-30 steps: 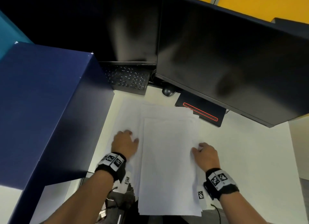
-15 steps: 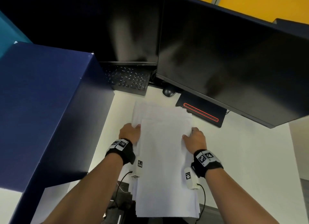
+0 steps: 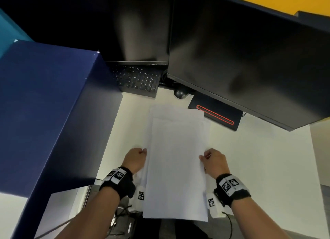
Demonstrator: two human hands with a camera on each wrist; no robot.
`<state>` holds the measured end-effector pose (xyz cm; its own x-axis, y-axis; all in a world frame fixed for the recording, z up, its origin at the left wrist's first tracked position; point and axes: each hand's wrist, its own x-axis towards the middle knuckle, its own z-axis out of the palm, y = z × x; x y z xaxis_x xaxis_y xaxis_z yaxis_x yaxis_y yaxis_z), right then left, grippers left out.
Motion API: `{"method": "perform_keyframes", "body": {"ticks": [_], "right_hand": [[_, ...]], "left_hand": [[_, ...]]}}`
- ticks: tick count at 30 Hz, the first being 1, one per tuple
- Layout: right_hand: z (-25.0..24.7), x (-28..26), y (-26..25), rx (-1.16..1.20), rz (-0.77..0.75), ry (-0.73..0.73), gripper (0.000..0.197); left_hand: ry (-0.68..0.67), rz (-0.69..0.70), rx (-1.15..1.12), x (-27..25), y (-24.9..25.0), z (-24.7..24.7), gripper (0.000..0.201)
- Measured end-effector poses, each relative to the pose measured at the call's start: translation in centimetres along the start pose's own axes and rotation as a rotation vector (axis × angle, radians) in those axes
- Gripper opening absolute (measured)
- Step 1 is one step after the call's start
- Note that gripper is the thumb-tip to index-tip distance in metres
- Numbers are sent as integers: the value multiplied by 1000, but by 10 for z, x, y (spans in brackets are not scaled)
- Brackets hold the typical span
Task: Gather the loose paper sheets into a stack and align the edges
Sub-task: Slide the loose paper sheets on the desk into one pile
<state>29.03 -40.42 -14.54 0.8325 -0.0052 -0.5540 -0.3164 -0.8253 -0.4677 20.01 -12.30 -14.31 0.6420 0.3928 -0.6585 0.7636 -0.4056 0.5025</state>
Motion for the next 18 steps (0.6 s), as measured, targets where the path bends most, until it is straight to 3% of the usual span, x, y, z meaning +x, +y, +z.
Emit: {"method": "perform_keyframes", "body": {"ticks": [4,8,13,18], "right_hand": [[-22,0,8,62,48,5,25],[-12,-12,7,67,29,-47,21],[-16,-7,5,93,106,-61,22],[-38,26,-15,107,29,105,35]], "left_hand": [[85,43,-4,0,1,-15,20],[44,57,-7,-3,8,-8,16],[-33,-36,-17,5,10,-8,37],[121,40,44,35,51,-26,45]]}}
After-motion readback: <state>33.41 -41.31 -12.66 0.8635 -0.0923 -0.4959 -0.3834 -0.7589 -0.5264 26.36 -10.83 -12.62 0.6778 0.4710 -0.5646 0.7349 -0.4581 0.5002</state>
